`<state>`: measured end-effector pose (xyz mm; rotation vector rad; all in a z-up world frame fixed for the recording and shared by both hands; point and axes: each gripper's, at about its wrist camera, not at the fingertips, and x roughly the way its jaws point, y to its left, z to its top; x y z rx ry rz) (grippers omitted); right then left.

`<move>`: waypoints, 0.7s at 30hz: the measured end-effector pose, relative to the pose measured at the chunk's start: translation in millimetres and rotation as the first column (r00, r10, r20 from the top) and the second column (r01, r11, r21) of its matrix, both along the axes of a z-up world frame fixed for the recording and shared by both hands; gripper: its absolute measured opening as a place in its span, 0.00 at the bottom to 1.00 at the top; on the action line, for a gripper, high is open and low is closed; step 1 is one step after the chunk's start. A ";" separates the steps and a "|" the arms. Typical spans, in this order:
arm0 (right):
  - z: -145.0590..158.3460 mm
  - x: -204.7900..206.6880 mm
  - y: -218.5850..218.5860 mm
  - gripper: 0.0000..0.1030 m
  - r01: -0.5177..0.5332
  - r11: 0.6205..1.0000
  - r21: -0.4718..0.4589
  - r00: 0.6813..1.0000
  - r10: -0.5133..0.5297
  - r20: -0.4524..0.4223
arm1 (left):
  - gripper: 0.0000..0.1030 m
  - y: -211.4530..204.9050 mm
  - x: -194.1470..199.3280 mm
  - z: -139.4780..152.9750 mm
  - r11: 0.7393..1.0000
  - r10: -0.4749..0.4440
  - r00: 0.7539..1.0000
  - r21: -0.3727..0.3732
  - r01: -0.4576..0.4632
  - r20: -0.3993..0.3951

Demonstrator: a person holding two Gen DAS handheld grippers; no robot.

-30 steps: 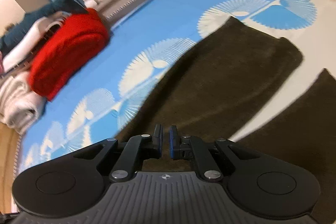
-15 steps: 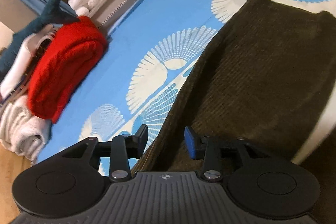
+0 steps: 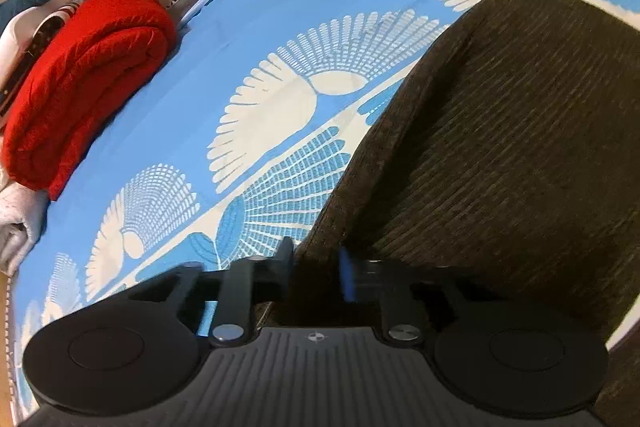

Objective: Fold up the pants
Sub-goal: 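Fold the waistband over toward the hems with the left tool while the right holds the leg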

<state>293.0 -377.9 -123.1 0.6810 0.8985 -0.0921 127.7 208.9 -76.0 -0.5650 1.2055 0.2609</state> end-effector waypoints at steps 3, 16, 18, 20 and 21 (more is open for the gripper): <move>9.4 -9.8 -4.3 0.08 -0.020 1.000 -0.022 1.000 0.020 0.022 | 0.16 -1.5 -1.7 4.1 1.000 -0.009 1.000 0.006 0.009 0.009; 105.5 -162.7 -31.7 0.07 -0.240 0.957 -0.162 0.950 0.266 0.166 | 0.12 10.9 -60.7 63.3 0.990 -0.136 0.965 0.060 0.126 0.222; 95.5 -198.1 -38.9 0.07 -0.298 0.943 -0.152 0.942 0.315 0.111 | 0.12 16.7 -74.2 61.7 0.985 -0.167 0.963 0.068 0.156 0.213; 75.1 -220.7 -41.6 0.09 -0.397 0.910 -0.122 0.915 0.402 0.017 | 0.13 23.6 -81.9 50.8 0.979 -0.198 0.966 0.072 0.189 0.168; 60.8 -229.4 -41.3 0.11 -0.465 0.880 -0.098 0.885 0.462 -0.050 | 0.13 27.0 -84.2 43.0 0.976 -0.215 0.967 0.066 0.208 0.135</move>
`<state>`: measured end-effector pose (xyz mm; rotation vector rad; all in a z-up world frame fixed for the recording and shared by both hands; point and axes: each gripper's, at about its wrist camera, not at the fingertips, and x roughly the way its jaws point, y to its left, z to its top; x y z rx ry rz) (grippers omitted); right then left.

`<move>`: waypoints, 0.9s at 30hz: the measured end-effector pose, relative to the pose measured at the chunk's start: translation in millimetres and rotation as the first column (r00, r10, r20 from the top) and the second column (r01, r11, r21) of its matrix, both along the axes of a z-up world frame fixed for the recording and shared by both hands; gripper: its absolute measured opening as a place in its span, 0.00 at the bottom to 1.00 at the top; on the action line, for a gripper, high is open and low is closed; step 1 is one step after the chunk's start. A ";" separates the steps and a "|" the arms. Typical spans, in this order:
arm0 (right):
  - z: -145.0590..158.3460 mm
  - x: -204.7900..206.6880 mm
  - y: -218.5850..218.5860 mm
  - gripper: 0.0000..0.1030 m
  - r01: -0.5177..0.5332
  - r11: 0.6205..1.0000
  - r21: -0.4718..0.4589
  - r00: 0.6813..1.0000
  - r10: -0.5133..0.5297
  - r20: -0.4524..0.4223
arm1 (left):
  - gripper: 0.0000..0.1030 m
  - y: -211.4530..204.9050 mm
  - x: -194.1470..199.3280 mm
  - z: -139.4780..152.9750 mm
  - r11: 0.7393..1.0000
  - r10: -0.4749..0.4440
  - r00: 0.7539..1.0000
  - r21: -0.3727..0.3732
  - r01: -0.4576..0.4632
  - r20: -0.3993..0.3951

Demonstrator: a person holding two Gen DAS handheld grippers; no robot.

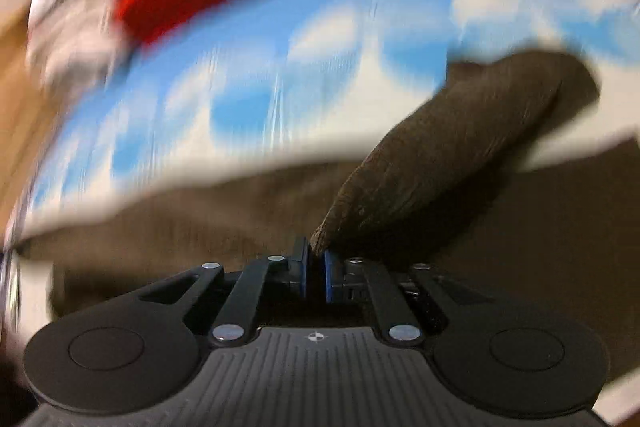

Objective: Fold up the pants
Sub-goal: 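Fold the waistband over toward the hems with the left tool while the right holds the leg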

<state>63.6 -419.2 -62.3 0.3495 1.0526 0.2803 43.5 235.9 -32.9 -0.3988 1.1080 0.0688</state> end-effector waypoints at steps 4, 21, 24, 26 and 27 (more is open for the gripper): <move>-33.3 -21.1 -8.3 0.12 -0.153 0.982 -0.108 0.982 0.139 -0.129 | 0.16 2.7 1.4 -32.6 0.998 -0.068 0.987 0.006 0.069 -0.144; -38.0 96.1 -16.9 0.45 0.124 0.899 -0.420 0.991 -0.087 0.104 | 0.51 8.3 36.5 -59.4 0.998 0.066 0.965 0.026 -0.061 -0.255; -47.6 103.9 -12.2 0.30 0.112 0.868 -0.483 0.993 -0.080 0.086 | 0.29 8.5 41.4 -56.7 0.996 0.079 0.966 0.051 -0.069 -0.245; -39.4 106.1 -21.1 0.11 0.171 0.880 -0.443 0.984 -0.134 0.114 | 0.19 7.8 42.0 -50.2 0.995 0.085 0.972 0.064 -0.073 -0.218; -30.4 102.9 -27.5 0.11 0.219 0.883 -0.415 0.974 -0.171 0.150 | 0.15 8.6 41.9 -46.5 0.995 0.089 0.976 0.059 -0.079 -0.199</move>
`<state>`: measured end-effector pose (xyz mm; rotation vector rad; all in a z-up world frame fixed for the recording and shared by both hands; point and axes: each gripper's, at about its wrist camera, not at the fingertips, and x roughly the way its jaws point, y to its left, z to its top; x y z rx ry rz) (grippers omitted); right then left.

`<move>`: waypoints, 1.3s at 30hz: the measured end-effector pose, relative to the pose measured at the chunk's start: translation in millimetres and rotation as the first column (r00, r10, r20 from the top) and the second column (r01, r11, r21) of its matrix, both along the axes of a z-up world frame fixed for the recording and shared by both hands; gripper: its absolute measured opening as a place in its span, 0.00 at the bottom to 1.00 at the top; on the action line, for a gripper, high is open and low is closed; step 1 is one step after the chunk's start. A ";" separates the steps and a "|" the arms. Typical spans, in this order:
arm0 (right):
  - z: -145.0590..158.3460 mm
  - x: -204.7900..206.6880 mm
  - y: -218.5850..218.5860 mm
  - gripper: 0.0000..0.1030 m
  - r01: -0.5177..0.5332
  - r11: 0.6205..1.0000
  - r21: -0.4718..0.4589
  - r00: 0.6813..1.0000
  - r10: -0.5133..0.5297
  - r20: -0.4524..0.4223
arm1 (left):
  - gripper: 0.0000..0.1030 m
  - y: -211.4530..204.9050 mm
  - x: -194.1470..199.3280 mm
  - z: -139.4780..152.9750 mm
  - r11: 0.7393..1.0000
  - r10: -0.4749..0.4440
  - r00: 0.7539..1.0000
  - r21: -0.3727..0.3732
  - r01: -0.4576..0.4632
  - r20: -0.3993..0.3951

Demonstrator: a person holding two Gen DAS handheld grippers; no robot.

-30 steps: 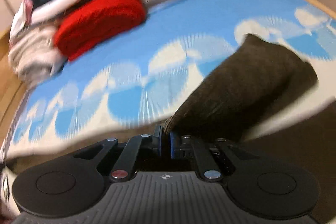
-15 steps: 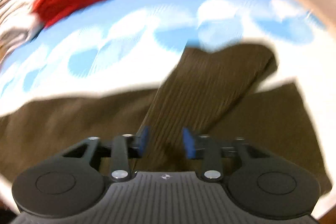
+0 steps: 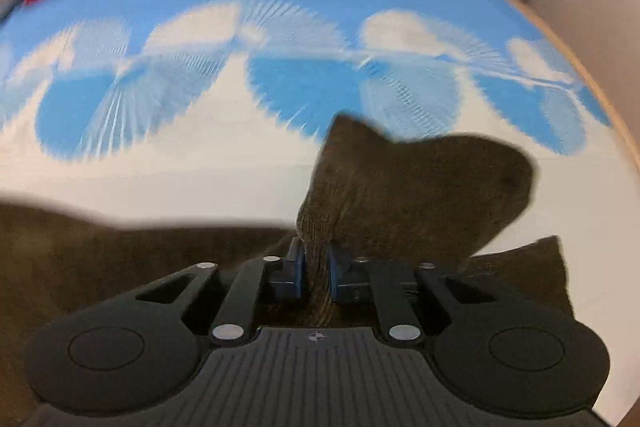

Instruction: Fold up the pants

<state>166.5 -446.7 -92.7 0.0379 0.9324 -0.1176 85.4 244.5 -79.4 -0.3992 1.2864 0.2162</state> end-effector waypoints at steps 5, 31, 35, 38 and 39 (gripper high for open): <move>65.7 -55.5 -71.8 0.09 0.219 0.925 0.311 0.921 -0.301 0.247 | 0.13 2.7 -9.4 37.3 0.999 0.035 0.981 -0.010 -0.034 0.190; -62.9 -200.5 -239.8 0.30 0.690 0.491 0.532 0.690 -0.669 -0.276 | 0.48 40.8 -39.6 -7.1 0.981 0.167 0.984 -0.084 -0.172 -0.064; -54.0 -201.0 -235.2 0.12 0.667 0.540 0.513 0.711 -0.667 -0.223 | 0.38 43.0 -38.3 -4.5 0.984 0.157 0.986 -0.080 -0.161 -0.054; -40.0 -199.5 -233.4 0.10 0.633 0.580 0.513 0.733 -0.662 -0.155 | 0.23 35.8 -39.4 5.1 0.993 0.112 0.994 -0.023 -0.112 -0.007; -31.7 -200.9 -233.2 0.10 0.614 0.589 0.525 0.736 -0.668 -0.112 | 0.21 34.0 -39.5 9.6 0.994 0.106 0.994 -0.021 -0.106 0.018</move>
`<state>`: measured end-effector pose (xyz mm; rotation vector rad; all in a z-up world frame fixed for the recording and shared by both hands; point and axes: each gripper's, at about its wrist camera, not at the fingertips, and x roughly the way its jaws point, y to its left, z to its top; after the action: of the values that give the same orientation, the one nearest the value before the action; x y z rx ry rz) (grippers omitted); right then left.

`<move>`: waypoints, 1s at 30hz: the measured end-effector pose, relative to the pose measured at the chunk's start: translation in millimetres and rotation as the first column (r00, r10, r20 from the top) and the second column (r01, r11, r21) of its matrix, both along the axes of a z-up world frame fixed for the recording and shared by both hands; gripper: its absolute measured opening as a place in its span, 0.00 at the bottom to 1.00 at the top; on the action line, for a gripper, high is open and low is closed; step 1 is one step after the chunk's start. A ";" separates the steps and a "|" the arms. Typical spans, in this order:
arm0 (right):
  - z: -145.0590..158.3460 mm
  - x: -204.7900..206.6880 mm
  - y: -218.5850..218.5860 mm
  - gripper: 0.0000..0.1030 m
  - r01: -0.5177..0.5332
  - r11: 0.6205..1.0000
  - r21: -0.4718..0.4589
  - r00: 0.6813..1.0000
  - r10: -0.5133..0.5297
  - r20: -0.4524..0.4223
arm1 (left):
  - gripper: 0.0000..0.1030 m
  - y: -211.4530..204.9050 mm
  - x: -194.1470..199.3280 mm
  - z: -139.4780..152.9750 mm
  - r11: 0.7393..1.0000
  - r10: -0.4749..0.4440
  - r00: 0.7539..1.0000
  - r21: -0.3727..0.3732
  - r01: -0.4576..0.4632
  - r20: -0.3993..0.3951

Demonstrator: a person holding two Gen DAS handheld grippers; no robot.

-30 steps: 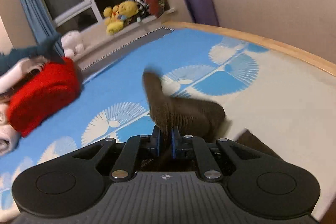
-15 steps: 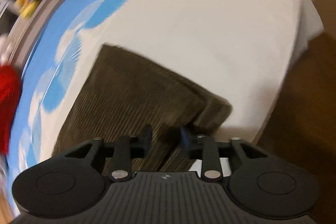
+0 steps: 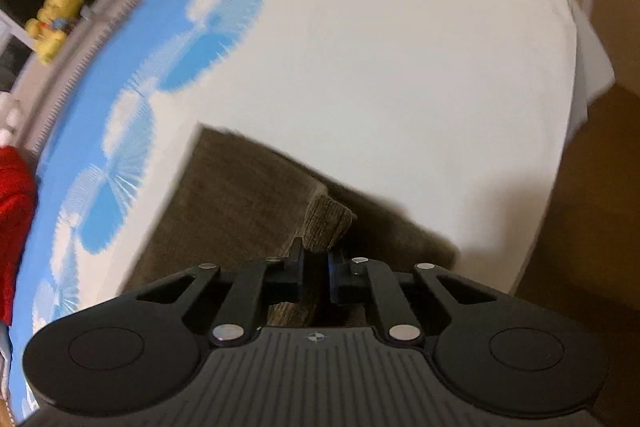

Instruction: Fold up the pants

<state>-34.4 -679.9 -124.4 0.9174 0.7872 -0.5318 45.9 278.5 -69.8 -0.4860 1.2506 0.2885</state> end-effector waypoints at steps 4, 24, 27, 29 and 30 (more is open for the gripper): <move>48.5 -23.2 -2.4 0.09 0.049 0.995 -0.081 0.957 -0.023 0.289 | 0.20 -4.7 -16.1 34.7 1.000 -0.029 0.987 -0.006 0.031 0.156; 10.8 -15.2 -3.4 0.21 0.129 0.945 -0.302 0.934 -0.218 -0.284 | 0.47 -40.6 -23.7 55.4 0.893 -0.285 0.951 0.394 0.218 0.119; 31.5 -15.6 7.8 0.22 0.143 0.903 -0.405 0.948 -0.242 -0.205 | 0.46 -54.7 -18.4 58.4 0.891 -0.380 0.908 0.333 0.308 0.178; 43.1 -6.3 22.1 0.22 0.103 0.908 -0.406 0.979 -0.165 -0.121 | 0.47 -64.8 -13.2 52.9 0.869 -0.445 0.880 0.316 0.380 0.164; 47.4 -1.3 30.0 0.22 0.078 0.908 -0.412 0.988 -0.126 -0.090 | 0.46 -69.7 -10.6 46.5 0.852 -0.478 0.867 0.311 0.420 0.139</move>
<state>-35.8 -649.9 -77.1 0.5443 0.6974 -0.8132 35.3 208.8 -23.3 0.0260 1.0575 0.0013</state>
